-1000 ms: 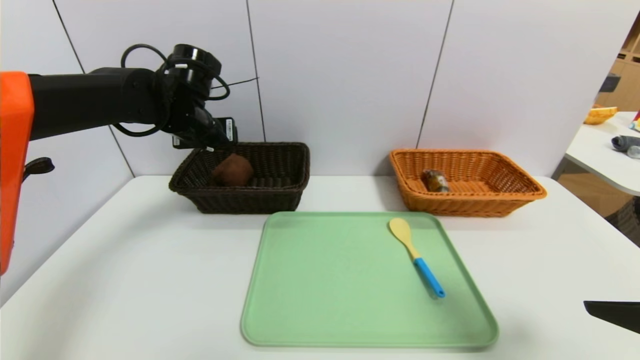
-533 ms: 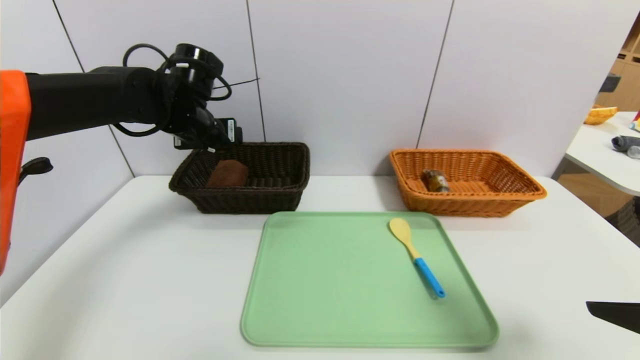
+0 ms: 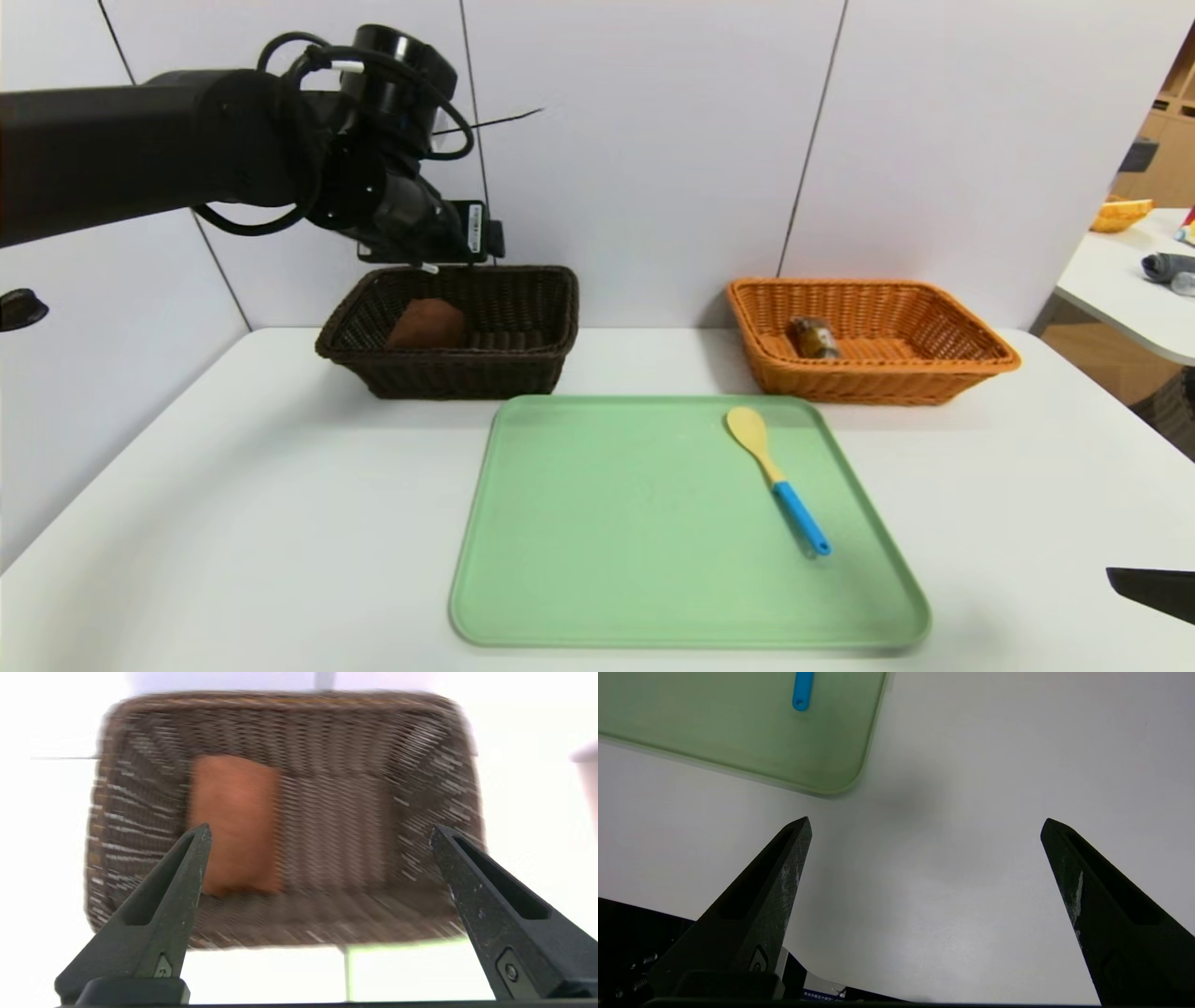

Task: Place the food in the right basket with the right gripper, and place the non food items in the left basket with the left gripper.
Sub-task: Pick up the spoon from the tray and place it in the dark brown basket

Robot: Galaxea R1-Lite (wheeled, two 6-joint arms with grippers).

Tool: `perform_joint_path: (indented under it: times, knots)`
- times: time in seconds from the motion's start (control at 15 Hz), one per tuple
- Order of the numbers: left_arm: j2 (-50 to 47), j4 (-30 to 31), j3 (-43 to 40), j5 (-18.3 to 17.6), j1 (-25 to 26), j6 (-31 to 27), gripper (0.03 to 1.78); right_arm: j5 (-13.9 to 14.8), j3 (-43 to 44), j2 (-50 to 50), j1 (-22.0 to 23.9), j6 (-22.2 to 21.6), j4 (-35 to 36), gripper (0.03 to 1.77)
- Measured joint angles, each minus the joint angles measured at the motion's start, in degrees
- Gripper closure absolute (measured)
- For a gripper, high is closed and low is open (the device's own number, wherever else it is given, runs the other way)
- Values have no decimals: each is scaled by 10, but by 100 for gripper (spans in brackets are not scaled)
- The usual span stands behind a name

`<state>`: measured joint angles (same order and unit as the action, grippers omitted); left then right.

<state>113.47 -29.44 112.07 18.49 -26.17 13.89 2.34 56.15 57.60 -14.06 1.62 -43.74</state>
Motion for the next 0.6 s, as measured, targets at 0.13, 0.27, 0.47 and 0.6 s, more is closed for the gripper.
perform_joint_path:
  times: [0.13,0.27,0.47,0.6]
  knots:
    - [-16,-20,0,2,-52,1,14,3,-2,-5,1,0,0,10]
    - [-27,-37,0,14,-118,5,14,4,-5,-13,7,0,0,10]
    - [-33,-45,1,44,-245,9,13,4,-25,-38,19,0,-1,10]
    - [-25,-45,1,47,-285,13,12,5,-32,-50,22,0,-1,10]
